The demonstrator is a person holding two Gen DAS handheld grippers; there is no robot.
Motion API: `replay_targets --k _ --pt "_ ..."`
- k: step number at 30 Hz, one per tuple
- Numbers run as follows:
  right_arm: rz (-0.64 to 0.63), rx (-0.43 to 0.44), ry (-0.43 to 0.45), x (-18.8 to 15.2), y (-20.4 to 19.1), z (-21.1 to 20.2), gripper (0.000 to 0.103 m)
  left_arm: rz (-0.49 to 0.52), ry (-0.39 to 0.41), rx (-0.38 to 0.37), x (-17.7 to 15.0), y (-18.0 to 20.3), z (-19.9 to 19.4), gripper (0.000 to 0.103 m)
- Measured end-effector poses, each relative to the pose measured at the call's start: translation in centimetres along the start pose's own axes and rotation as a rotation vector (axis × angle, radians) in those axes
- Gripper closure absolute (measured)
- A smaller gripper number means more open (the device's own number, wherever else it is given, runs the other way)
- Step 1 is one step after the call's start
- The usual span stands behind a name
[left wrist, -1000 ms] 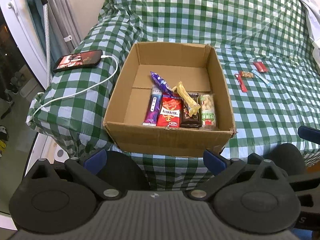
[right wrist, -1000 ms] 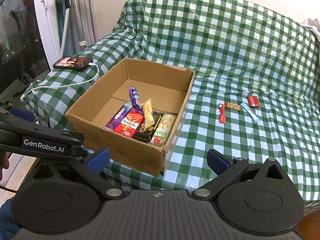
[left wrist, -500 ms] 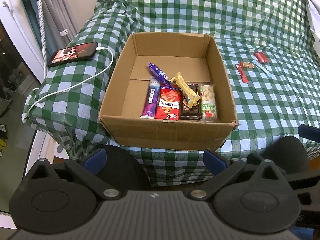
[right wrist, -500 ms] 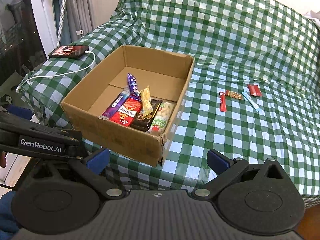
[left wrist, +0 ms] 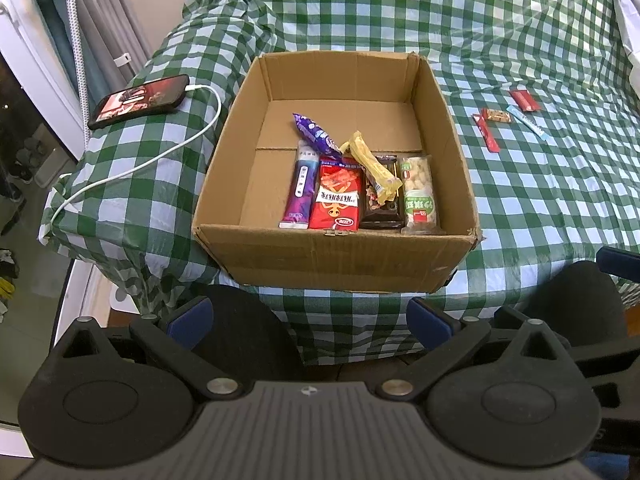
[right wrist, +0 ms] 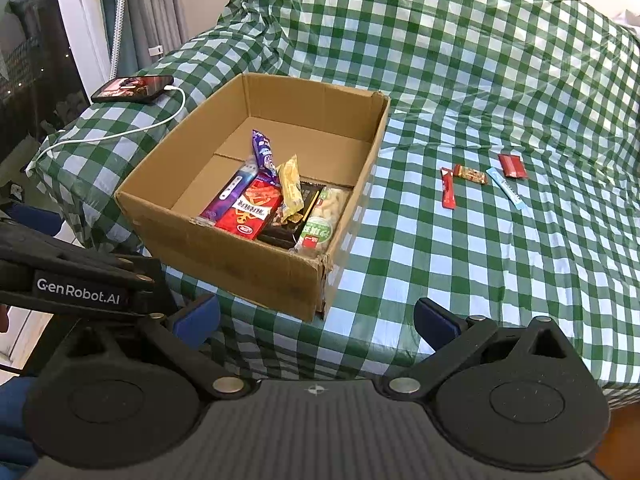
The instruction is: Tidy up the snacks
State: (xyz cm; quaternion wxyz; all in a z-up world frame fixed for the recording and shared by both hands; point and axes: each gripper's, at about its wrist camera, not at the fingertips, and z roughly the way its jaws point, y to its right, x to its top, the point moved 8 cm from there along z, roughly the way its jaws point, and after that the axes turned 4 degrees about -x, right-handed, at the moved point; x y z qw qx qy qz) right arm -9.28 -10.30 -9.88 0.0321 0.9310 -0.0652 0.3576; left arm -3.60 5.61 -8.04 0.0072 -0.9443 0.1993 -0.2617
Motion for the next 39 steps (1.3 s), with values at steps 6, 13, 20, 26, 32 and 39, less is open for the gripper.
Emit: replay_targets --k 6,13,20,26,32,39 --pt "-0.002 0.003 -0.024 -0.3 0.2 0.5 0.001 0.009 -0.017 0.006 0.0 0.2 0.5 0.0" --pt "-0.004 0.008 -0.038 -0.6 0.4 0.9 0.001 0.014 -0.034 0.008 -0.1 0.5 1.0 0.0" --pt "-0.006 0.012 -0.052 -0.7 0.6 1.5 0.001 0.024 -0.043 0.012 0.0 0.6 1.4 0.0" --pt "-0.009 0.008 -0.056 -0.7 0.8 1.9 0.001 0.032 -0.045 0.011 0.3 0.9 1.7 0.0" --pt "-0.009 0.004 -0.054 -0.5 1.0 2.1 0.001 0.039 -0.04 0.008 0.7 1.1 1.9 0.0" --pt "-0.008 0.002 -0.014 0.2 1.3 1.9 0.001 0.031 -0.017 -0.004 2.2 1.1 1.6 0.0"
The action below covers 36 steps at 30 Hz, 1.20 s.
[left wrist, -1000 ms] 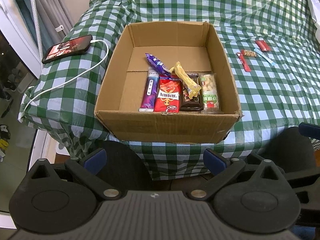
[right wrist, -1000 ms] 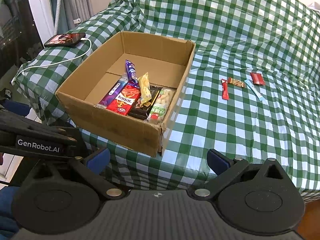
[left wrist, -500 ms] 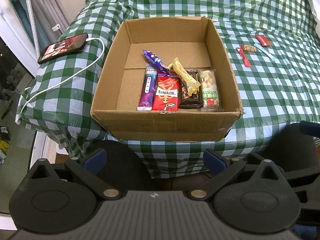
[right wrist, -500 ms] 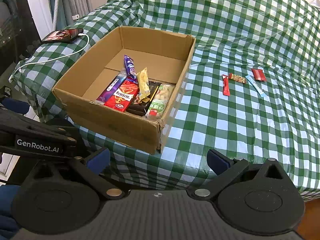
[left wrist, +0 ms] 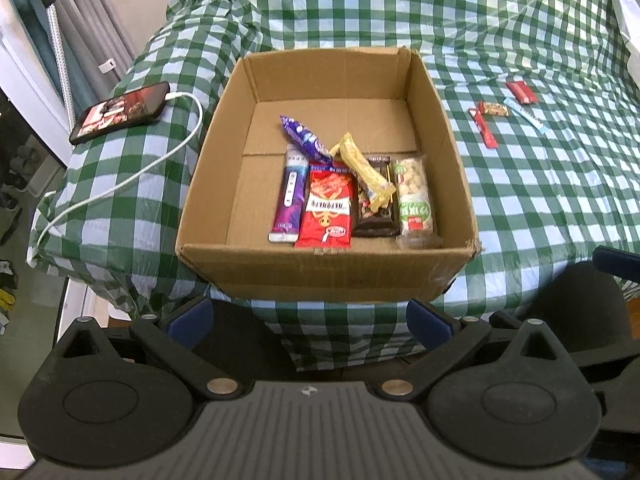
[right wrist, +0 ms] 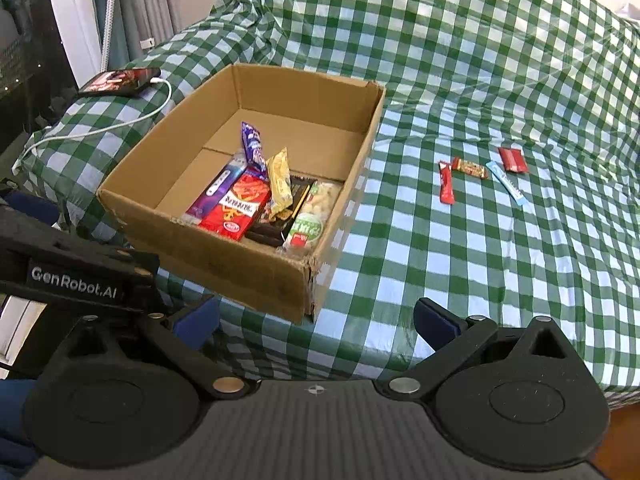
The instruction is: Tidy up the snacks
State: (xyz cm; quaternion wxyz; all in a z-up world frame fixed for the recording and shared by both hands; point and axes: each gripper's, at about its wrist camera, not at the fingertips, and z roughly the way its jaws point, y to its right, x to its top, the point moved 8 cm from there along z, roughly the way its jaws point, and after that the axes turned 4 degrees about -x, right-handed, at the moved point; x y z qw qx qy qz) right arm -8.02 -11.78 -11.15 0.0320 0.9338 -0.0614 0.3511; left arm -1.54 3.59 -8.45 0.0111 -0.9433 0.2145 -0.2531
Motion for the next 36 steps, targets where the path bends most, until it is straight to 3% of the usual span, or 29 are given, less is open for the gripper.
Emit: replay_targets --k 8,16,27,36 --pt "0.018 -0.011 0.071 1.4 0.9 -0.4 0.001 0.035 0.024 0.007 2.5 1.2 -0.1 0.0" --pt "0.114 -0.031 0.075 2.0 5.0 0.7 0.001 0.089 0.028 0.004 5.4 4.0 0.6 0.0" --pt "0.308 -0.182 0.079 2.8 17.5 4.3 0.001 0.183 0.032 -0.12 13.7 13.4 3.6 0.0" --pt "0.396 -0.25 0.106 3.8 26.7 9.4 0.001 0.219 -0.011 -0.161 20.2 21.6 11.8 0.0"
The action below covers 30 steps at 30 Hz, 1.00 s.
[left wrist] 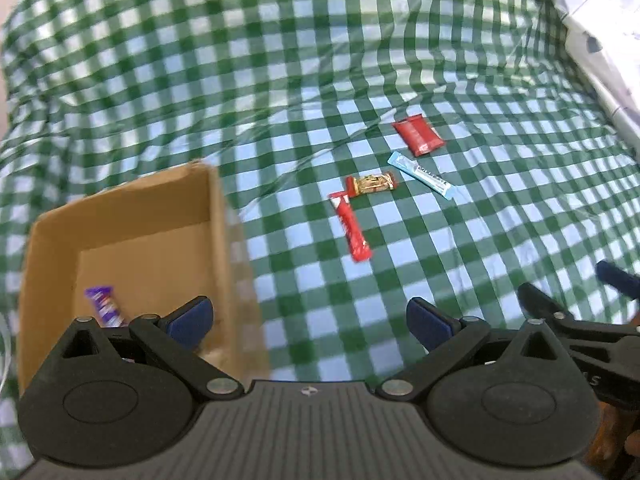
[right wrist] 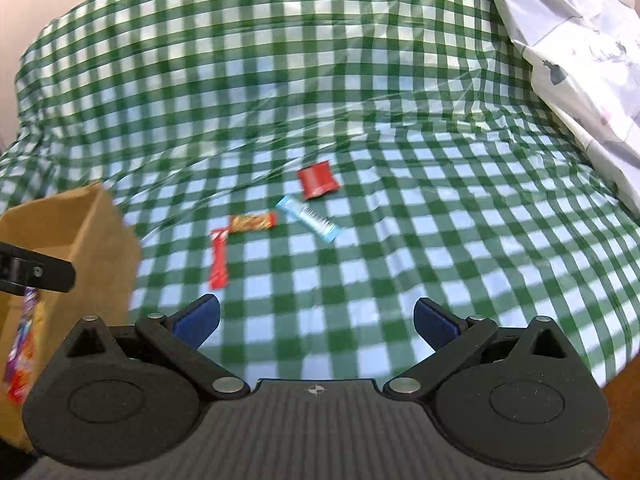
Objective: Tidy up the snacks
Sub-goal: 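Move both tools from the box toward the remaining red and blue candy bars, then grasp the red bar with the left tool while the right tool grasps the light-blue stick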
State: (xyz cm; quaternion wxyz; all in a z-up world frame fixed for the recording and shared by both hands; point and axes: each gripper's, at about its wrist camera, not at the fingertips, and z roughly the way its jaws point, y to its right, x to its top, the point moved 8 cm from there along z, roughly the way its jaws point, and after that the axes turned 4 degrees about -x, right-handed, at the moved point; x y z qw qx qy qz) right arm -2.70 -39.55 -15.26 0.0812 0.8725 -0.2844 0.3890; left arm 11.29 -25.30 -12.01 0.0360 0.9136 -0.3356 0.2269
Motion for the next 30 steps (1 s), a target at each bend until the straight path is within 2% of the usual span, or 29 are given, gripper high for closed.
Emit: replay_targets --k 6,11,15,19,20,21,23,24,25,26,27,28,30 --pt "-0.06 -0.026 0.051 3.0 2.8 7.7 0.001 -0.043 -0.082 0.015 3.9 1.5 10.0 0.0" --pt "-0.093 -0.021 0.015 4.4 3.9 16.1 0.001 -0.077 -0.167 0.024 5.4 1.6 18.5 0.0" --pt "-0.139 0.02 0.007 5.3 2.9 21.6 0.001 -0.084 -0.22 0.015 5.8 1.3 23.2 0.0" --pt "-0.191 0.07 -0.022 5.3 0.8 26.3 0.0 -0.163 -0.184 -0.076 5.8 0.4 24.2 0.0" --pt "-0.202 0.07 -0.005 5.1 0.4 27.0 0.001 -0.156 -0.171 -0.077 5.8 0.3 24.2 0.0" --pt "-0.206 0.08 0.051 5.0 0.0 26.7 0.001 -0.142 -0.157 -0.075 5.7 0.3 24.1 0.0" --pt "-0.211 0.089 0.074 4.9 -0.4 27.0 0.001 -0.14 -0.149 -0.068 5.6 0.2 24.0 0.0" --pt "-0.212 0.092 0.077 4.9 -0.4 26.9 0.003 -0.147 -0.153 -0.06 5.5 0.2 23.8 0.005" --pt "-0.216 0.11 0.082 4.8 -0.6 26.6 0.018 -0.159 -0.151 -0.058 5.5 0.2 23.4 0.011" --pt "-0.223 0.137 0.094 4.5 -0.9 25.9 0.033 -0.166 -0.132 -0.059 5.7 0.5 22.7 0.04" --pt "-0.234 0.159 0.099 4.4 -1.2 25.4 0.064 -0.157 -0.111 -0.069 5.9 0.9 21.8 0.09" --pt "-0.246 0.16 0.092 4.4 -1.5 24.9 0.084 -0.141 -0.114 -0.096 6.0 1.3 21.3 0.096" --pt "-0.252 0.15 0.071 4.3 -2.1 24.3 0.086 -0.17 -0.122 -0.141 6.0 1.5 20.5 0.096"
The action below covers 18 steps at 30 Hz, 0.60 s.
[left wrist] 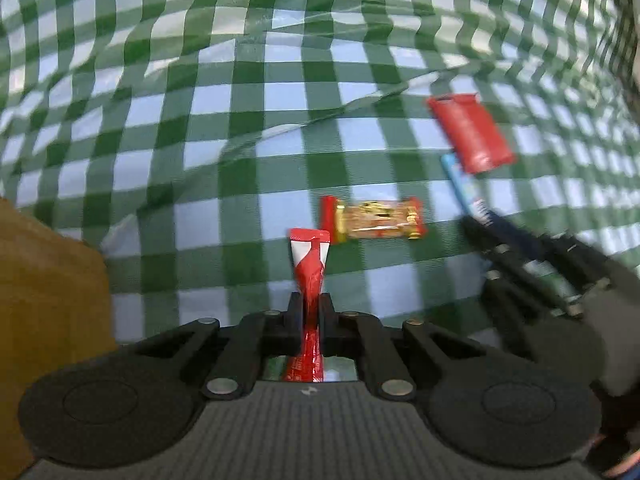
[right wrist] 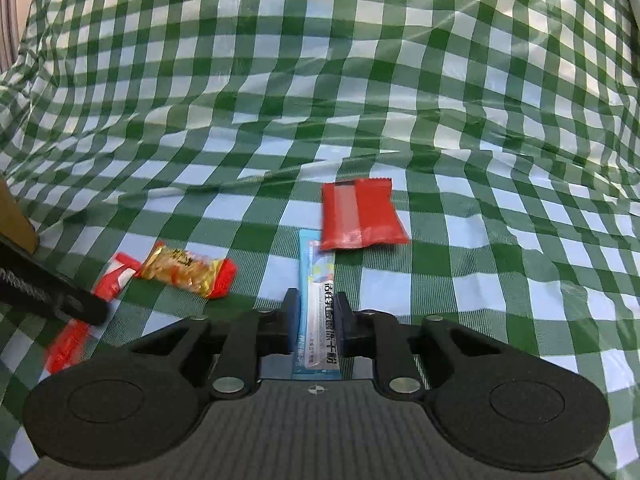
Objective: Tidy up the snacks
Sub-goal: 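Grasp the red bar with the left tool while the right tool grasps the light-blue stick, then carry the red bar and light-blue stick in both tools over the box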
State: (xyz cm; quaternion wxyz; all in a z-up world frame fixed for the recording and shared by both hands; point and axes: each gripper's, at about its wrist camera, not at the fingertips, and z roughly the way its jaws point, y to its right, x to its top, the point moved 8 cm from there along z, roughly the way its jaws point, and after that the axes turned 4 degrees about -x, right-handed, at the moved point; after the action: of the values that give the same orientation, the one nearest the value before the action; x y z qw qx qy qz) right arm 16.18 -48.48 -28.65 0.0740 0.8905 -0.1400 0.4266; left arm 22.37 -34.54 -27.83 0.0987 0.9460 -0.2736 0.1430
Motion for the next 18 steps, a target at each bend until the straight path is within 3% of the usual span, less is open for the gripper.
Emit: replay_targets --k 3,7,13,18 --pt "0.059 -0.022 -0.041 0.6 1.0 -0.5 0.089 0.028 0.045 -0.02 -0.2 0.5 -2.6 0.096" --pt "0.147 -0.037 -0.003 1.6 2.0 -4.7 0.089 0.043 0.101 -0.079 -2.0 1.1 -7.7 0.096" --pt "0.211 -0.027 0.093 1.8 0.9 -15.3 0.089 0.07 0.169 -0.112 -7.6 0.7 -16.7 0.096" --pt "0.238 0.042 0.124 0.2 -2.7 -23.7 0.089 0.087 0.235 -0.052 -13.7 -1.9 -23.5 0.096"
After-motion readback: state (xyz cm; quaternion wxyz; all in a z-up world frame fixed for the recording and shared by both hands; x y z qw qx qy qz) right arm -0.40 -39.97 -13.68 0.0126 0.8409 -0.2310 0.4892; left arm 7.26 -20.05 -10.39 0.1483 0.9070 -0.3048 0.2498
